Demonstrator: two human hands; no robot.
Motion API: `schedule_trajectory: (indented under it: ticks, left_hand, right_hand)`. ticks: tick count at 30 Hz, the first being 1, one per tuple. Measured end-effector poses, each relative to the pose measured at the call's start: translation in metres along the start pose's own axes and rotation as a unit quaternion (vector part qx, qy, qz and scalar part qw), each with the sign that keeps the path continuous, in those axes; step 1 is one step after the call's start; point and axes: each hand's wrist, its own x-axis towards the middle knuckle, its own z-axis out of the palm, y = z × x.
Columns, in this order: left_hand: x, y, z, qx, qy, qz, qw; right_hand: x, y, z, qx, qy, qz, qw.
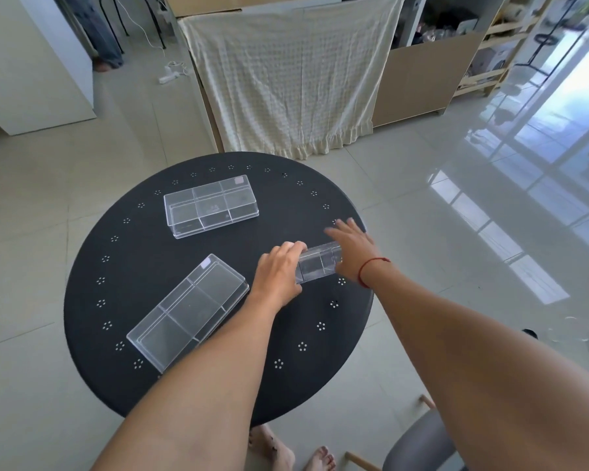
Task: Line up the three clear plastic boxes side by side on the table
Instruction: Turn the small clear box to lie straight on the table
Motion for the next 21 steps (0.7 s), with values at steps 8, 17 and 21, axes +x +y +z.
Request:
schedule_trajectory:
  ticks: [8, 17, 21]
  left_hand:
    - [-0.001, -0.001, 0.015, 0.086, -0.023, 0.04, 0.995]
    - [-0.009, 0.0, 0.029, 0.092, -0.022, 0.072, 0.993]
    - [-0.011, 0.0, 0.034, 0.075, -0.015, 0.058, 0.995]
  right_hand:
    - [-0.011, 0.01, 0.016, -0.074, 0.018, 0.003, 0.997]
    - [-0.032, 0.013, 0.049, -0.057, 0.024, 0.024, 0.998]
    - [-0.037, 0.011, 0.056, -0.019, 0.011, 0.039, 0.999]
